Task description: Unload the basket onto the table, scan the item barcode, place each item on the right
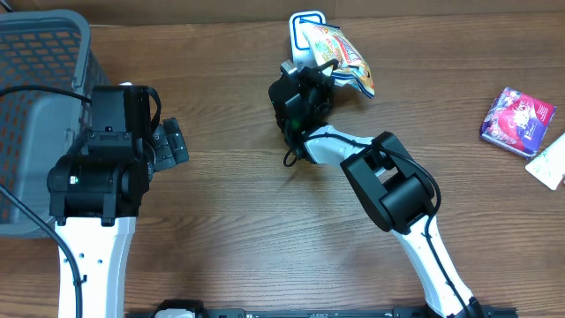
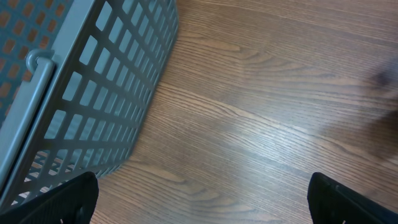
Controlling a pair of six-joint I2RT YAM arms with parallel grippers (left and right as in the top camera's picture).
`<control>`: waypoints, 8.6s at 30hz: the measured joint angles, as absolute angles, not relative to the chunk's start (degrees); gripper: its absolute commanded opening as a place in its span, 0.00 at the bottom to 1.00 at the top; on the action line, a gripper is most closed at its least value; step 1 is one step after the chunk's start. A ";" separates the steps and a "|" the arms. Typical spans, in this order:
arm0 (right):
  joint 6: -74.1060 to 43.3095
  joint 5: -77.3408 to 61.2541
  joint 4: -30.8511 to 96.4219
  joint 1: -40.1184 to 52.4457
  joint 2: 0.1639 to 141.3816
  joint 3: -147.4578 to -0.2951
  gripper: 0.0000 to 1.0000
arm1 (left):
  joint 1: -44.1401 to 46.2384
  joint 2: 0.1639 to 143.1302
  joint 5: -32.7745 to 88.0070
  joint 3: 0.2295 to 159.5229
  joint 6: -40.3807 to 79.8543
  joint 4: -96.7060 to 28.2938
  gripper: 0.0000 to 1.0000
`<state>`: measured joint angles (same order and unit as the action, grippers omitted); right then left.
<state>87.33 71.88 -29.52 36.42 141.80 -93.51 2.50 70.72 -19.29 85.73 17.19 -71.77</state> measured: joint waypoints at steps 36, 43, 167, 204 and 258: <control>84.03 70.61 -24.18 35.81 120.86 -93.41 0.04 | 2.50 70.72 -19.29 85.73 17.19 -71.75 1.00; 74.39 74.89 -25.04 23.22 106.61 -93.86 0.04 | 2.50 70.72 -19.29 85.73 17.19 -71.77 1.00; -11.35 -15.40 33.23 -10.33 24.88 -67.75 1.00 | -9.61 13.76 -4.43 62.78 -19.62 -18.02 1.00; -11.79 -20.64 28.67 -8.99 1.83 -66.52 1.00 | -13.58 0.86 24.05 51.88 3.11 -11.75 1.00; -20.97 -23.42 -9.02 -9.39 3.55 -7.29 1.00 | -13.50 0.80 14.68 51.35 4.38 -96.71 1.00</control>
